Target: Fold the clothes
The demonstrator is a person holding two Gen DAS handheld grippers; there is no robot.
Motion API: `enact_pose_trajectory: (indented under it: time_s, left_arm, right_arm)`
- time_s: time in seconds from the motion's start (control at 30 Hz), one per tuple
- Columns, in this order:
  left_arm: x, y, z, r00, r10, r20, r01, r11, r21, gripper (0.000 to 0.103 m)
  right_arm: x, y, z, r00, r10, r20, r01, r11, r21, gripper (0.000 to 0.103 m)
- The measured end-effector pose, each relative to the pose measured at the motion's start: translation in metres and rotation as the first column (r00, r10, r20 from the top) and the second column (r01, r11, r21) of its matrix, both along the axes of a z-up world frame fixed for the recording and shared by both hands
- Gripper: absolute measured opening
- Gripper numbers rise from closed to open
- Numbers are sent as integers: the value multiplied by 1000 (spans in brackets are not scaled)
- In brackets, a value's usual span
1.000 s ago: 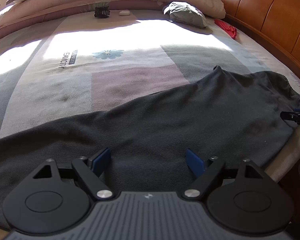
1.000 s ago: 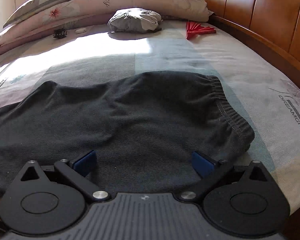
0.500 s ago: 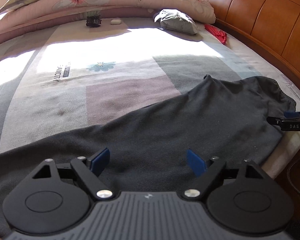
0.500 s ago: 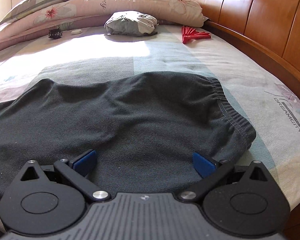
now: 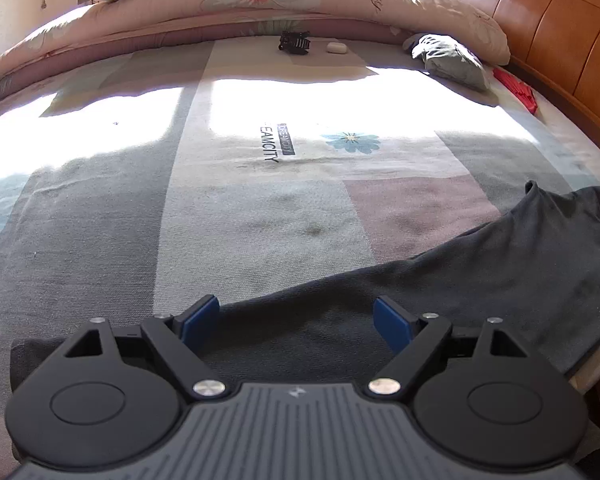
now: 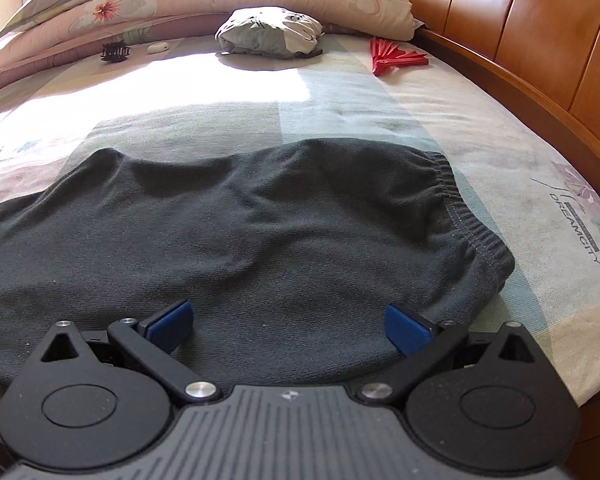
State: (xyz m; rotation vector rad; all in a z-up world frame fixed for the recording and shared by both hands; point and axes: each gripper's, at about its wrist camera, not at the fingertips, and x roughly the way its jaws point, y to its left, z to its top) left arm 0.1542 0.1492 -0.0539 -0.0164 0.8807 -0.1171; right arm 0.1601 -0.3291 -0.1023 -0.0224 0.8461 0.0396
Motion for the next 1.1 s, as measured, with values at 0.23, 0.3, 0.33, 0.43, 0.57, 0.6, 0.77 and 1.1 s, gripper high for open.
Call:
enact_pose_trajectory:
  time_s: [0.23, 0.3, 0.33, 0.43, 0.57, 0.6, 0.77, 1.1]
  left_arm:
    - [-33, 44, -40, 997, 36, -61, -34, 999, 40, 90]
    - [-44, 56, -40, 996, 71, -62, -69, 997, 44, 90]
    - [-47, 63, -40, 992, 105, -68, -101, 994, 50, 90]
    - [-50, 87, -36, 975, 203, -88, -199, 979, 54, 90]
    - [-48, 107, -21, 976, 218, -31, -219, 975, -46, 90]
    - [-44, 109, -20, 979, 205, -13, -205, 975, -85, 90]
    - [-15, 122, -31, 971, 237, 9, -231, 954, -191, 90]
    - [-32, 135, -13, 943, 329, 51, -317, 933, -170, 88]
  right_arm:
    - [-4, 74, 22, 971, 239, 32, -241, 968, 73, 103]
    - [-4, 96, 26, 952, 305, 35, -306, 950, 62, 103]
    - [-5, 108, 27, 940, 338, 36, -340, 939, 50, 103]
    - [-6, 137, 28, 905, 423, 29, -424, 905, 26, 103]
    - [-4, 162, 14, 872, 488, -26, -488, 873, 13, 103]
    - [-4, 166, 9, 868, 495, -35, -495, 869, 4, 103]
    - [-7, 168, -2, 858, 511, -42, -512, 859, -9, 103]
    - [-8, 166, -2, 862, 505, -45, -506, 862, -17, 103]
